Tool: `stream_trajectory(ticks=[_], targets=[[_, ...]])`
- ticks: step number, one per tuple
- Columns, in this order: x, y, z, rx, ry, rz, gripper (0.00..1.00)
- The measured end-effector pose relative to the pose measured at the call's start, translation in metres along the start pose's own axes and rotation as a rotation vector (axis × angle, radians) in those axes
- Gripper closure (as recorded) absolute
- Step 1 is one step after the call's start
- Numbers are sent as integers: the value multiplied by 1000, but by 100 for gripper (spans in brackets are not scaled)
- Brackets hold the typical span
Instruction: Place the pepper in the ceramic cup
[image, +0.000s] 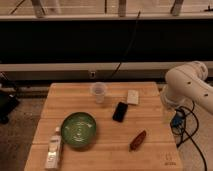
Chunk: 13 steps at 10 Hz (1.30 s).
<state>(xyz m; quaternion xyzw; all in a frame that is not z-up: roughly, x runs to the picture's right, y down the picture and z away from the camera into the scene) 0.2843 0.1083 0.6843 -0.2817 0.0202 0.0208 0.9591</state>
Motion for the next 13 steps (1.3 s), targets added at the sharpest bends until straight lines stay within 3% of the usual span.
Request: stream_trajectory(ticks=[4,8,10,13], targets=[[-33,17,33,-11,-2,-65,20],[-50,30,50,-32,2,-123,20],[-59,42,78,-44,-2,-153,20],[-76,60,101,-63,-9,-213,20]])
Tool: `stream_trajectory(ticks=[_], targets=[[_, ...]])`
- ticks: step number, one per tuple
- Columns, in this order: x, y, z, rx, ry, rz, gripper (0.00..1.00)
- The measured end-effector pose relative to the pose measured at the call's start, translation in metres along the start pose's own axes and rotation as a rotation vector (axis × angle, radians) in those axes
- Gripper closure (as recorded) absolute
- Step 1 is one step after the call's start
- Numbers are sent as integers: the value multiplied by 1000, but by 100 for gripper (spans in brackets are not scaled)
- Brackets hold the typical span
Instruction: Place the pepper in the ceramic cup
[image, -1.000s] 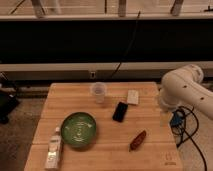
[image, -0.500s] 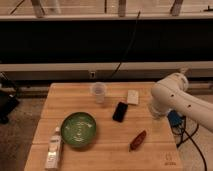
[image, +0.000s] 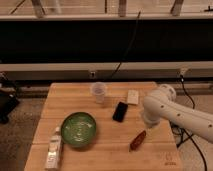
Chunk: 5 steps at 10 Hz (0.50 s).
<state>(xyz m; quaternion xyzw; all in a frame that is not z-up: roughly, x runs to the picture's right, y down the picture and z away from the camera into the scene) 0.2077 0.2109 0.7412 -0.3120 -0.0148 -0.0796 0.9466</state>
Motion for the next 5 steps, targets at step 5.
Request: stream_trajectory(ticks=[5], targets=[[-11,16,41,-25,-7,-74,20]])
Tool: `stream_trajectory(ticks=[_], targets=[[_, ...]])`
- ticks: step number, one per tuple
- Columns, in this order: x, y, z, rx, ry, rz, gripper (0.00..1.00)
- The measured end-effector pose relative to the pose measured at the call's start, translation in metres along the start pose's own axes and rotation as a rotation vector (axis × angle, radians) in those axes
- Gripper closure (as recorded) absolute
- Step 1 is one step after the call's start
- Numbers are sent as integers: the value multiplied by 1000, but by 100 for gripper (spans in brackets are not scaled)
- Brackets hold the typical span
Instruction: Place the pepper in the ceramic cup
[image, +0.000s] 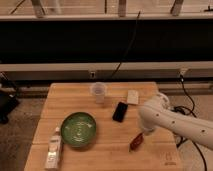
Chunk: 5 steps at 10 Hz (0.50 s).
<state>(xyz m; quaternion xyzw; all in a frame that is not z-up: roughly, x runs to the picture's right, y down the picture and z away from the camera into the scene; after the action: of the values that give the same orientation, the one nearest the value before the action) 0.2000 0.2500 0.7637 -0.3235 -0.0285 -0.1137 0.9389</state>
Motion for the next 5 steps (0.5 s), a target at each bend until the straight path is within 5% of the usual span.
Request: stream_trajectory(ticks=[3,5], targets=[[-1,-2,5,-3,-2,-6,21],[3,-20,-11,-2,-2,-2,38]])
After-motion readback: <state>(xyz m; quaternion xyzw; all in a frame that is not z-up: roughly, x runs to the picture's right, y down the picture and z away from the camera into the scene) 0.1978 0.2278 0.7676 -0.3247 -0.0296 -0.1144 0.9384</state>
